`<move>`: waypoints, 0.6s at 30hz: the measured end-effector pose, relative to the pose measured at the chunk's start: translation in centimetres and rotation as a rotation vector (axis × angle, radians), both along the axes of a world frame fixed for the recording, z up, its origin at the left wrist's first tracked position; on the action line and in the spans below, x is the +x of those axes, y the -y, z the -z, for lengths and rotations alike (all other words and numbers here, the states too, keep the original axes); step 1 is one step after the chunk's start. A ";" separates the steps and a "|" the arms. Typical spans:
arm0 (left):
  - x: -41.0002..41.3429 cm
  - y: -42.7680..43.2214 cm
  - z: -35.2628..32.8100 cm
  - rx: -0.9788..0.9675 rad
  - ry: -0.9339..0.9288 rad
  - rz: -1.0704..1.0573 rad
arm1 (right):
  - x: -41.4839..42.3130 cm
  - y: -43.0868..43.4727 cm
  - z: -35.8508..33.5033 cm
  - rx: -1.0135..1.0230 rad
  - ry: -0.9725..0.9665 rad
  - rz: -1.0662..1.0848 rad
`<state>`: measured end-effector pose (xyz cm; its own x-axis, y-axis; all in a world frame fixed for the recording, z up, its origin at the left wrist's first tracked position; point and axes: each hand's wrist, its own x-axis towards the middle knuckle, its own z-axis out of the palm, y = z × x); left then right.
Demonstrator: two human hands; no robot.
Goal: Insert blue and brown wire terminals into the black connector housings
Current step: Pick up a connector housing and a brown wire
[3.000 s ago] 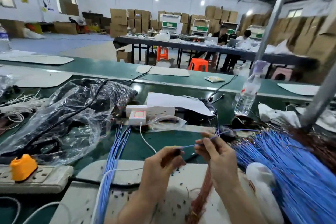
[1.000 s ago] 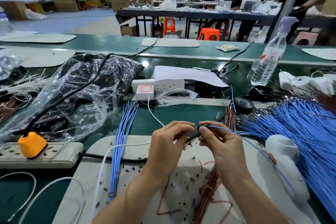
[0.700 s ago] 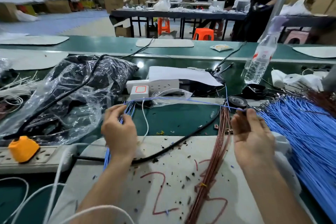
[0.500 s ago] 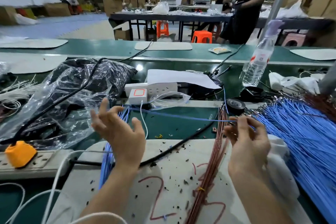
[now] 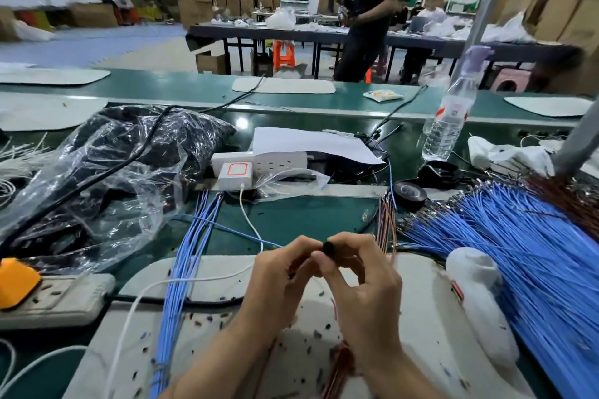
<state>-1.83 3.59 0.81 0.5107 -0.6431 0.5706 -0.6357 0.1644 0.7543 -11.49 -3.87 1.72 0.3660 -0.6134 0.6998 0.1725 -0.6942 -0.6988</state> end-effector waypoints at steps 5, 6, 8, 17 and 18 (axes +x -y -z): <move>-0.2 0.1 0.2 -0.114 -0.191 0.039 | 0.0 0.0 0.2 -0.145 -0.003 0.004; -0.2 0.2 0.2 -0.120 -0.207 0.039 | 0.0 0.1 0.2 -0.159 0.006 0.013; -0.3 0.2 0.1 -0.118 -0.212 0.029 | 0.0 0.0 0.3 -0.136 0.028 0.019; -0.5 0.2 -0.1 -0.144 -0.225 0.019 | 0.1 0.0 0.0 0.013 0.062 -0.047; -0.5 0.2 -0.1 -0.146 -0.227 0.015 | 0.1 0.0 -0.1 0.057 0.061 -0.061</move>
